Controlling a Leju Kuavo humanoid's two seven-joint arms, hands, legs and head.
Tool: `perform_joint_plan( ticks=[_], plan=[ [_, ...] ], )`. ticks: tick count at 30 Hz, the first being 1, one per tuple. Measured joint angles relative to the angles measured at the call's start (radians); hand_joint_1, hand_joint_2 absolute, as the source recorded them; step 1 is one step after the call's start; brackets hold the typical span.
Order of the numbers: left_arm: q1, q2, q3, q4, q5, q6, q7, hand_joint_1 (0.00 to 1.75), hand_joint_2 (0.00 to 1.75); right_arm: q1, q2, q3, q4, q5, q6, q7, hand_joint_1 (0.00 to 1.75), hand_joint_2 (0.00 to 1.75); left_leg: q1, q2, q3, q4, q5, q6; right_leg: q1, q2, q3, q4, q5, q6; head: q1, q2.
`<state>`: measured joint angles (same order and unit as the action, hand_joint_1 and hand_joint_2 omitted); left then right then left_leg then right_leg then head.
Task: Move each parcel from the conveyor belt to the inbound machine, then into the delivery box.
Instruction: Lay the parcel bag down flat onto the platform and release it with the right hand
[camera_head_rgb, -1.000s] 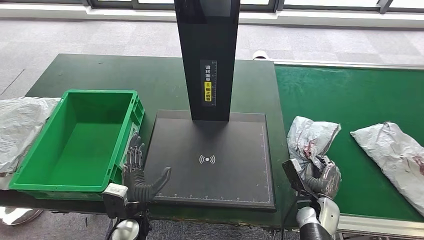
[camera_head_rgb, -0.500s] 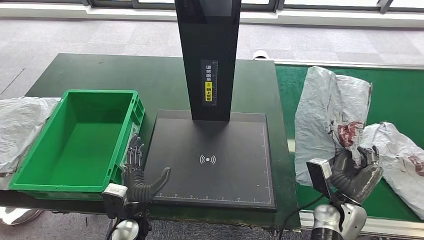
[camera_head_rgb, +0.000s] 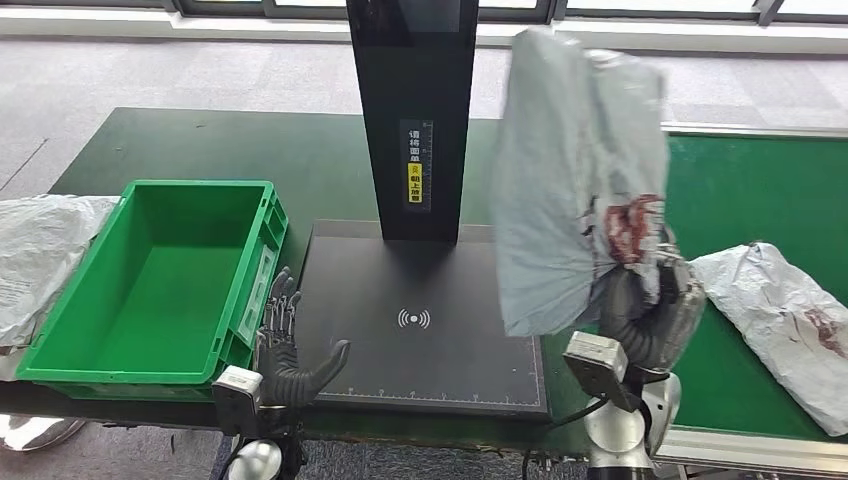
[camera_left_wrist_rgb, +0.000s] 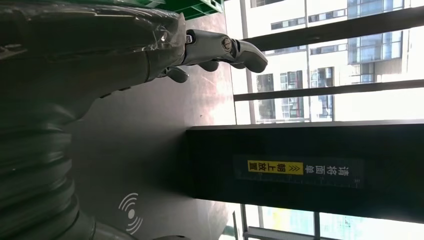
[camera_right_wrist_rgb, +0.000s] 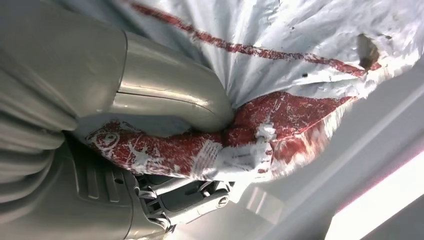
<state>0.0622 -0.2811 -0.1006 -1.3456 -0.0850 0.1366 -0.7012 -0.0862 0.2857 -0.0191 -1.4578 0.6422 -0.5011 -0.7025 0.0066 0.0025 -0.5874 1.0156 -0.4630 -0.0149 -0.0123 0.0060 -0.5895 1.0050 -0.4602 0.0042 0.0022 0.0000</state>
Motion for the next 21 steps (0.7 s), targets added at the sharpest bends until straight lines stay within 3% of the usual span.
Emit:
perform_joint_plan(
  ticks=[4,8,16,21],
  plan=[
    [-0.004,0.0,0.0,0.013,0.001,-0.006,0.0,0.0,1.75,-0.015,-0.026,0.164,0.092,-0.001,0.115,0.0,1.75,1.75,0.0,-0.001,0.0,0.0,0.0,0.0,0.0,-0.001,0.001,0.0,0.0,0.0,0.0,0.0],
    [-0.009,0.0,0.0,0.021,0.003,-0.005,0.0,0.0,1.75,-0.031,-0.037,0.251,0.176,0.028,0.152,0.001,1.75,1.75,0.0,-0.002,0.0,0.0,0.0,0.0,0.0,-0.001,0.001,0.0,0.0,0.0,0.0,0.0],
    [-0.01,0.0,0.0,0.027,0.009,0.003,0.0,0.0,1.75,-0.047,-0.045,0.287,0.263,0.092,0.183,0.01,1.75,1.75,0.0,-0.002,-0.001,0.0,0.0,0.0,0.0,-0.001,0.001,0.0,0.0,0.0,0.0,0.0],
    [-0.009,0.0,0.0,0.023,0.013,0.012,0.0,0.0,1.75,-0.075,-0.045,0.288,0.37,0.245,0.128,0.111,1.75,1.75,0.0,-0.002,0.0,0.0,0.0,0.0,0.0,-0.001,0.001,0.0,0.0,0.0,0.0,0.0]
  ],
)
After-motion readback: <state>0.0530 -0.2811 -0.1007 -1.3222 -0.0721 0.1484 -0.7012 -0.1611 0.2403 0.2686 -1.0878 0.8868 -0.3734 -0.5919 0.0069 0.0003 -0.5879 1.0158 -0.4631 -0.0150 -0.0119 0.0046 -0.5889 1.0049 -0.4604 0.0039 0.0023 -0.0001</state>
